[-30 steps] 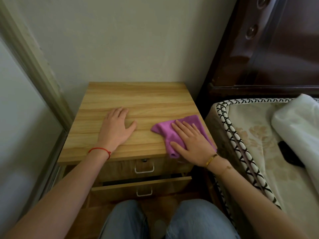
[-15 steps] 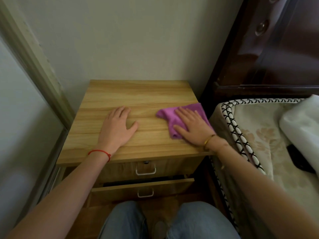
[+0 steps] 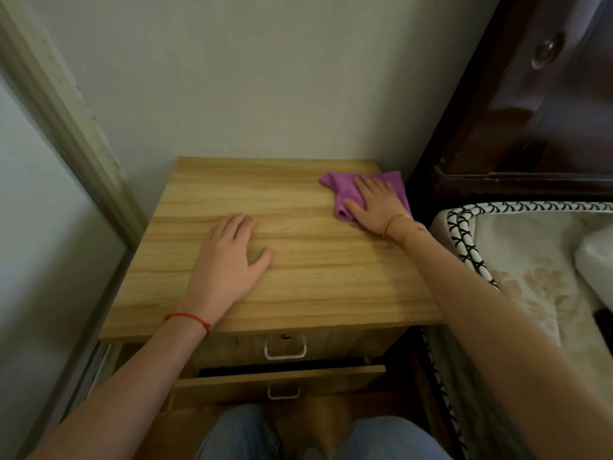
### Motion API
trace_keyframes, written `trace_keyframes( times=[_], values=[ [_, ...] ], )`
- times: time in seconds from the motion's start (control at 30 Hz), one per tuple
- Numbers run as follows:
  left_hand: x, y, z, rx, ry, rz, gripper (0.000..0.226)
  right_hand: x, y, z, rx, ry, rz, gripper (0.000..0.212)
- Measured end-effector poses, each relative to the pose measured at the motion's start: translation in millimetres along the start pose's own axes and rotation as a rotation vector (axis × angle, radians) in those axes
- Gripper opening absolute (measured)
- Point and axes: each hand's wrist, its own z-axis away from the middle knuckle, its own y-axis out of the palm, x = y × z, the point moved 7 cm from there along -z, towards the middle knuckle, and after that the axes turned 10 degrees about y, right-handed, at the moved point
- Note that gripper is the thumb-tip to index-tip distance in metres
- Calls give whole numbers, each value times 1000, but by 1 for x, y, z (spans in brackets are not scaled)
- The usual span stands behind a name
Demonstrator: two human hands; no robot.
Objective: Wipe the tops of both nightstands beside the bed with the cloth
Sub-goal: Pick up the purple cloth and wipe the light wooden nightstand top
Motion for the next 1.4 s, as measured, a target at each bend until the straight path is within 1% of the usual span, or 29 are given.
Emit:
trace_keyframes(
  times=[0.07, 0.1, 0.2, 0.23, 0.27, 0.3, 0.4, 0.43, 0.47, 0.57, 0.6, 0.63, 0.73, 0.77, 0.83, 0.9, 0.93, 0.97, 1.0, 1.1, 1.13, 1.2, 1.3, 1.37, 1.4],
  values=[
    [0, -1, -1, -8, 0, 4, 69, 11, 2, -27, 13, 42, 4, 71],
    [1, -1, -1, -9, 0, 4, 69, 28, 4, -32, 15, 14, 3, 71],
    [3, 0, -2, -9, 2, -15, 72, 86, 11, -15, -3, -220, -19, 68],
    [3, 0, -2, -12, 1, -17, 74, 94, 15, -9, -19, -290, -24, 67],
    [3, 0, -2, -17, 0, -15, 74, 93, 14, -11, -23, -321, -24, 67],
    [3, 0, -3, -21, 0, -12, 74, 85, 12, -20, -17, -305, -27, 67],
    [3, 2, -2, -17, -7, 2, 72, 50, 5, -58, 35, -123, 0, 67],
    [3, 2, -3, -24, -12, 3, 72, 50, 5, -63, 40, -108, 16, 67],
    [3, 1, -3, -29, -12, 2, 73, 61, 6, -63, 33, -143, 22, 67],
    [4, 2, -4, -28, -11, -11, 75, 105, 17, -47, 0, -350, 19, 66],
    [5, 2, -5, -29, -14, -11, 76, 109, 18, -46, 1, -382, 17, 66],
    [5, 1, -5, -29, -13, -8, 75, 106, 16, -51, 9, -369, 9, 66],
    [4, 2, -4, -13, -14, 7, 73, 85, 7, -71, 29, -233, -1, 65],
    [4, 1, -4, -14, -14, 12, 73, 84, 7, -73, 30, -218, 8, 66],
    [4, -1, -6, -34, -11, 17, 74, 98, 9, -58, 19, -280, 23, 67],
    [4, -1, -6, -48, -8, 10, 75, 112, 15, -29, -3, -406, 24, 69],
    [3, 0, -6, -47, -7, 6, 74, 113, 17, -18, -14, -457, 10, 70],
    [3, -1, -6, -46, -6, 5, 74, 108, 16, -15, -21, -468, -3, 70],
    [3, 0, -6, -45, -7, 5, 73, 98, 13, -21, -14, -435, -9, 68],
    [3, 0, -5, -20, -6, -7, 71, 62, 10, -44, 50, -207, 2, 68],
    [3, 0, -4, -24, -4, -8, 71, 58, 9, -43, 47, -178, 9, 68],
    [3, -2, -4, -29, -4, -14, 71, 68, 8, -18, 10, -245, -9, 71],
    [3, -1, -4, -33, -3, -23, 75, 84, 8, 47, -16, -446, -48, 71],
    [2, -2, -4, -44, 1, -19, 75, 71, 8, 60, -17, -458, -49, 67],
    [1, -2, -3, -44, 2, -15, 74, 60, 6, 54, -9, -414, -46, 68]
  ],
)
